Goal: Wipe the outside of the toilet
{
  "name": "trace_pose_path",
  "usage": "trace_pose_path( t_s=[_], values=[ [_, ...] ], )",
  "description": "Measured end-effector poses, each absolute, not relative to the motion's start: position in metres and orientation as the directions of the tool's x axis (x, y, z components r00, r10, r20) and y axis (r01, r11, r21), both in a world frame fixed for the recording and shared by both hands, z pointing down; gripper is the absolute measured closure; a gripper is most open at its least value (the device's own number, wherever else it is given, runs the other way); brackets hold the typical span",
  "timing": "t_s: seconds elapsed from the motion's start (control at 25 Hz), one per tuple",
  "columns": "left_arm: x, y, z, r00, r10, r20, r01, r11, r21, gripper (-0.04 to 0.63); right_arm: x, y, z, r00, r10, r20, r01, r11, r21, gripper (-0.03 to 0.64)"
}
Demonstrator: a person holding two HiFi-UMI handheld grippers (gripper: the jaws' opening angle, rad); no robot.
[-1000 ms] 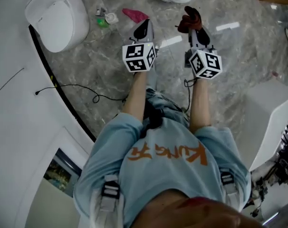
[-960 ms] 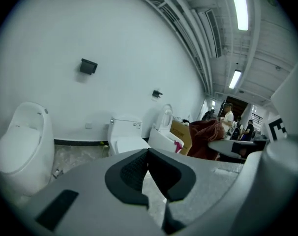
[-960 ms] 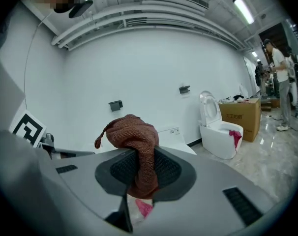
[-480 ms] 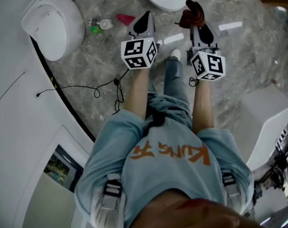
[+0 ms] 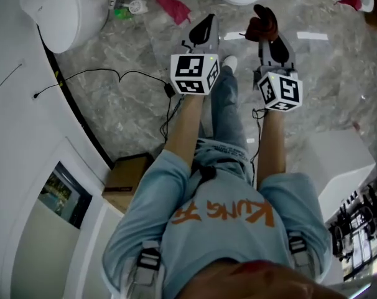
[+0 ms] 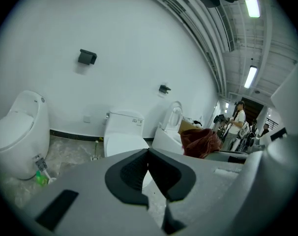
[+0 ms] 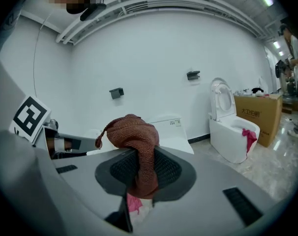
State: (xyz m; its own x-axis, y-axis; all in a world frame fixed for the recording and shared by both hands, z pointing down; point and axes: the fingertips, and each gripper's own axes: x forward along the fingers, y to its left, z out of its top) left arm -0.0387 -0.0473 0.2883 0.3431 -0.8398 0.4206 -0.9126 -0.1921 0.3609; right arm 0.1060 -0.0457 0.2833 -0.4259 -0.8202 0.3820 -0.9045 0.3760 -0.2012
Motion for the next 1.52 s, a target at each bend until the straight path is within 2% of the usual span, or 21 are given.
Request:
trace_pose_path(
  t_s=[0.28,0.56,0.68,0.8,0.96,1.12,1.36,1.52],
  values=[
    [-0.045,-0.033,0.371,0.333,-0.791,0.513,-0.908,-0.122,0.401,0.600,0.077,-0.037,0.371,-0.415,-0.799,0.434,-0.909,0.350,-0.225,0.541],
    [-0.055,-0.027,0.446,0.382,-0.740,0.553,-0.909,-0.193,0.371,0.600,0.042,-0.031,0.438,-0.441,-0.770,0.461,-0.896,0.409,-0.174,0.541],
    [-0.068,-0.031,0.480,0.341,-0.746,0.572,-0.926,-0.163,0.340,0.600,0.035,-0.040,0.473,-0.448,-0.764,0.464,-0.891,0.425,-0.161,0.541],
    [-0.076,-0.034,0.510,0.294,-0.770,0.566,-0.936,-0.113,0.333,0.600,0.037,-0.053,0.505,-0.447,-0.773,0.450,-0.893,0.417,-0.171,0.541],
    [-0.073,-0.046,0.532,0.315,-0.795,0.518,-0.930,-0.149,0.337,0.600,0.030,-0.063,0.532,-0.453,-0.783,0.426,-0.888,0.437,-0.141,0.541],
    [-0.082,-0.052,0.560,0.279,-0.810,0.516,-0.949,-0.151,0.277,0.600,0.020,-0.069,0.563,-0.443,-0.794,0.417,-0.887,0.455,-0.076,0.541],
    [-0.099,-0.050,0.611,0.198,-0.832,0.518,-0.962,-0.064,0.265,0.600,0.002,-0.084,0.609,-0.453,-0.804,0.386,-0.882,0.468,-0.062,0.541],
    [-0.100,-0.059,0.636,0.187,-0.850,0.492,-0.964,-0.061,0.261,0.600,-0.020,-0.106,0.623,-0.510,-0.785,0.352,-0.845,0.533,-0.036,0.541]
  ],
)
